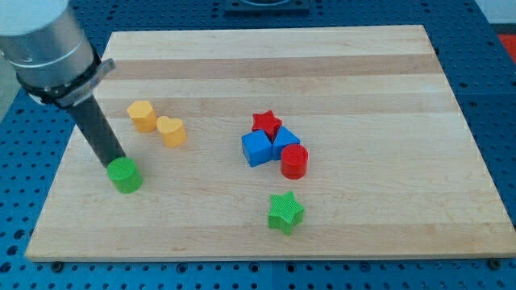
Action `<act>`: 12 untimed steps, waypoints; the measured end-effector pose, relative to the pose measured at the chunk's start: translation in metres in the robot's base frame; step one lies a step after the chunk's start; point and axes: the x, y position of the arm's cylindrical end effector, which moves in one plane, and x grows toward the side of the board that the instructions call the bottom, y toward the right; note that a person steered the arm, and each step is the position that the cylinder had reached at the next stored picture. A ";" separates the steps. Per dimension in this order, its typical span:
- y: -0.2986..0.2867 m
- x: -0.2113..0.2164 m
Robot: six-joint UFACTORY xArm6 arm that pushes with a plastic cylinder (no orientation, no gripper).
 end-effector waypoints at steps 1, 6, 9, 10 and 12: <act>0.006 0.026; 0.042 0.079; 0.081 0.050; 0.109 0.050; 0.164 0.050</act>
